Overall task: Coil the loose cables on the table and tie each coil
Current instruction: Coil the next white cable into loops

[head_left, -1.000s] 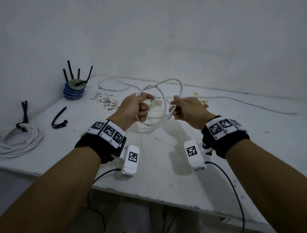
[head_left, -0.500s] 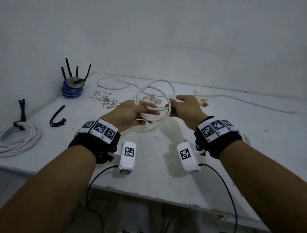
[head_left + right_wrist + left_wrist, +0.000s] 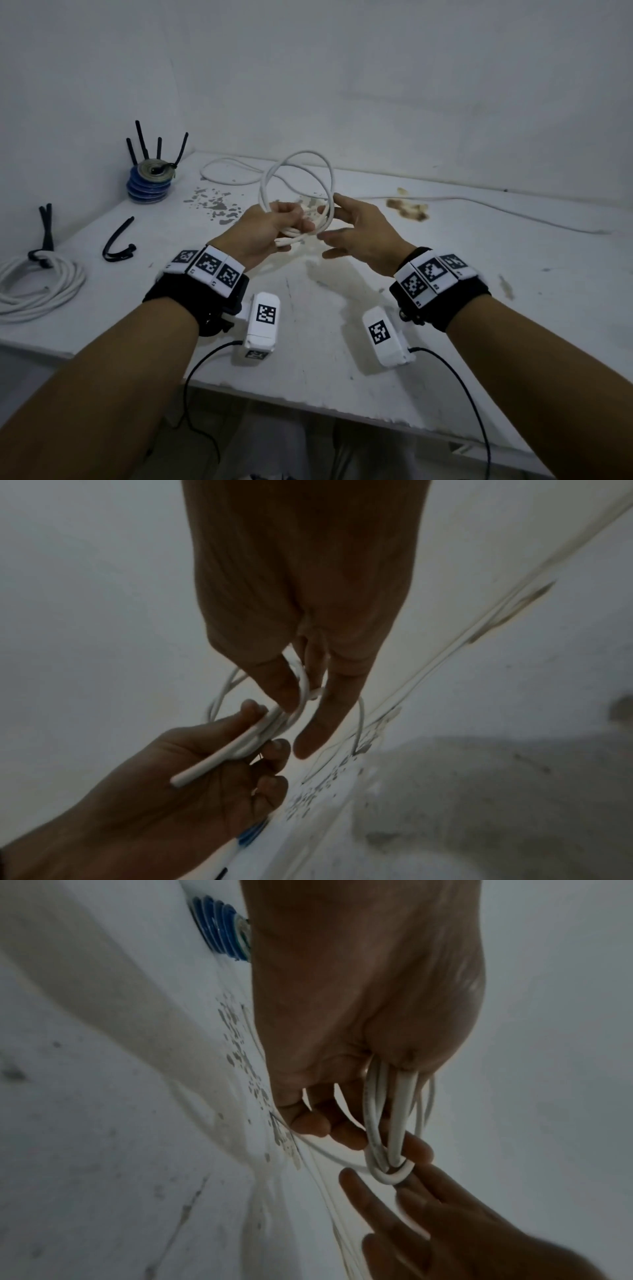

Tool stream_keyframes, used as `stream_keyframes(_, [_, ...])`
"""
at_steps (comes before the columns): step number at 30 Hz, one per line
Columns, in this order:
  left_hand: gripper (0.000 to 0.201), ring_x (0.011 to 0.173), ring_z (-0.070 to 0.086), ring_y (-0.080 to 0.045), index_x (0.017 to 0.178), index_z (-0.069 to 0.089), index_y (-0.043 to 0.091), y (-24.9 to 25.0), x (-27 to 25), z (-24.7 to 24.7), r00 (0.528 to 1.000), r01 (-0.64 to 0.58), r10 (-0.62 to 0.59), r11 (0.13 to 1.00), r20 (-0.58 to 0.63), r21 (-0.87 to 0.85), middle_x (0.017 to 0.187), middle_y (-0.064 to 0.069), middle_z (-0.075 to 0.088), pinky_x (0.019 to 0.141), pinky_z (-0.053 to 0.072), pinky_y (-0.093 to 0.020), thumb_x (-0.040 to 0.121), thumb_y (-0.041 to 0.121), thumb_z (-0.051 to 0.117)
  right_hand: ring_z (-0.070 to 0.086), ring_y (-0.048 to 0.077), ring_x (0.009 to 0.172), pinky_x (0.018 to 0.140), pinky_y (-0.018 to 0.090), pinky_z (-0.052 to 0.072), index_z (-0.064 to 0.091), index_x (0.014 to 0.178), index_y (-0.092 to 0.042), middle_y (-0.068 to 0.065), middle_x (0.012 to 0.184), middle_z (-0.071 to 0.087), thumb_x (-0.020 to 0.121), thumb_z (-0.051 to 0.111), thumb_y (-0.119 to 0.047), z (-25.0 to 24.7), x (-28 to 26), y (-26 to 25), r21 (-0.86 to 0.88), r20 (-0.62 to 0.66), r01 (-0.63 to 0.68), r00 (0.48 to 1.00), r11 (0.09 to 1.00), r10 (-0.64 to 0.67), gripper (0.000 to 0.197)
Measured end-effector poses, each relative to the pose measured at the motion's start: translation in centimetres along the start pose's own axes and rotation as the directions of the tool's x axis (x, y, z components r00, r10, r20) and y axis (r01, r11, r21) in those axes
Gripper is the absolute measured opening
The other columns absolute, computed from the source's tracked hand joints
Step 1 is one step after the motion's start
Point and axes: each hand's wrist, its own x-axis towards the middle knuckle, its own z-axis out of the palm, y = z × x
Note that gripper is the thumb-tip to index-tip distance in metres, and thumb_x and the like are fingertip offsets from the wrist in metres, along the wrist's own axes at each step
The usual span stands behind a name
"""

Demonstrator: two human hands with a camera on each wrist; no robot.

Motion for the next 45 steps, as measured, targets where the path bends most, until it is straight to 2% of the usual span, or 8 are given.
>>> stream_keyframes(6, [0.011, 0.075, 0.069, -0.017, 0.089, 0.060, 0.011, 0.1, -0.5, 0.1, 0.995, -0.058, 0.047, 0.990, 0.090, 0.127, 0.079, -0.004, 0.071, 0.067, 0.054, -0.024, 0.088, 0.003, 0.068, 0.074, 0.032, 0.086, 0.066, 0.043, 0.061, 0.057, 0.121, -0.003, 0.009, 0.119, 0.062, 0.086, 0.076, -0.015, 0.9, 0.1, 0.0, 0.156, -0.036, -0.033, 0.999, 0.987, 0.039, 0.042])
stream_keyframes(11, [0.011, 0.073, 0.065, -0.019, 0.093, 0.058, 0.010, 0.1, -0.2, -0.6, 0.996, 0.004, -0.012, 0.996, 0.087, 0.086, 0.081, -0.007, 0.069, 0.065, 0.050, -0.028, 0.092, 0.000, 0.061, 0.072, 0.033, 0.092, 0.069, 0.040, 0.062, 0.061, 0.121, -0.008, 0.007, 0.120, 0.066, 0.076, 0.079, 0.004, 1.1, 0.1, 0.5, 0.071, -0.077, 0.011, 0.997, 0.997, -0.006, 0.050])
stream_keyframes(16, [0.015, 0.084, 0.068, -0.024, 0.096, 0.053, 0.006, -0.4, -0.5, -0.8, 0.985, 0.004, -0.012, 0.999, 0.172, 0.047, 0.082, -0.010, 0.068, 0.081, 0.052, -0.030, 0.091, -0.006, 0.060, 0.075, 0.027, 0.073, 0.065, 0.039, 0.062, 0.062, 0.114, -0.008, 0.006, 0.109, 0.071, 0.084, 0.078, -0.021, 1.8, 0.4, 0.4, 0.119, -0.187, -0.041, 0.980, 0.992, 0.063, 0.036])
stream_keyframes(21, [0.023, 0.088, 0.067, -0.026, 0.095, 0.050, 0.010, -0.5, -0.8, -0.6, 0.982, 0.021, -0.039, 0.995, 0.186, 0.099, 0.082, -0.009, 0.070, 0.072, 0.050, -0.030, 0.087, -0.006, 0.065, 0.071, 0.024, 0.057, 0.053, 0.031, 0.058, 0.062, 0.099, -0.010, 0.004, 0.082, 0.069, 0.081, 0.070, 0.003, 2.3, 0.9, 1.3, 0.023, -0.360, -0.050, 0.931, 0.998, 0.055, 0.024])
stream_keyframes(26, [0.019, 0.098, 0.071, -0.025, 0.101, 0.062, 0.012, 0.1, -0.4, -1.2, 0.998, -0.052, 0.047, 0.978, 0.029, 0.201, 0.106, -0.011, 0.074, 0.081, 0.054, -0.038, 0.087, 0.017, 0.072, 0.066, 0.025, 0.054, 0.053, 0.032, 0.057, 0.066, 0.098, -0.019, 0.009, 0.095, 0.071, 0.085, 0.062, 0.007, 1.5, 1.0, 1.7, -0.092, -0.371, 0.002, 0.928, 0.996, -0.036, 0.029])
stream_keyframes(34, [0.026, 0.040, 0.029, -0.007, 0.088, 0.065, 0.007, 2.3, -0.3, -0.2, 0.995, -0.100, 0.101, 0.980, 0.006, 0.174, 0.054, 0.004, 0.042, 0.037, 0.022, -0.019, 0.099, 0.030, 0.057, 0.072, 0.021, 0.093, 0.090, 0.036, 0.057, 0.066, 0.128, -0.019, -0.003, 0.121, 0.071, 0.085, 0.070, -0.007, 1.1, 1.0, 1.7, -0.409, -0.295, 0.063, 0.935, 0.910, -0.197, 0.044])
stream_keyframes(39, [0.041, 0.037, 0.024, -0.009, 0.076, 0.060, 0.009, 2.8, 0.4, -2.0, 0.984, -0.104, 0.117, 0.990, -0.138, 0.100, 0.045, 0.008, 0.033, 0.036, 0.019, -0.018, 0.095, 0.046, 0.060, 0.065, 0.006, 0.054, 0.050, 0.010, 0.048, 0.076, 0.109, -0.015, -0.001, 0.088, 0.075, 0.084, 0.077, -0.011, -2.5, 1.2, 0.4, -0.485, -0.305, 0.024, 0.932, 0.874, -0.196, 0.026])
stream_keyframes(45, [0.047, 0.034, 0.023, -0.008, 0.080, 0.066, 0.004, 2.7, 0.4, -6.3, 0.968, -0.065, 0.110, 0.978, -0.225, 0.197, 0.043, 0.008, 0.029, 0.035, 0.017, -0.016, 0.101, 0.043, 0.050, 0.070, 0.015, 0.066, 0.057, 0.008, 0.051, 0.077, 0.101, -0.008, 0.009, 0.089, 0.076, 0.089, 0.070, -0.007, -9.2, -0.3, 1.2, -0.633, -0.374, -0.091, 0.905, 0.769, -0.201, 0.014])
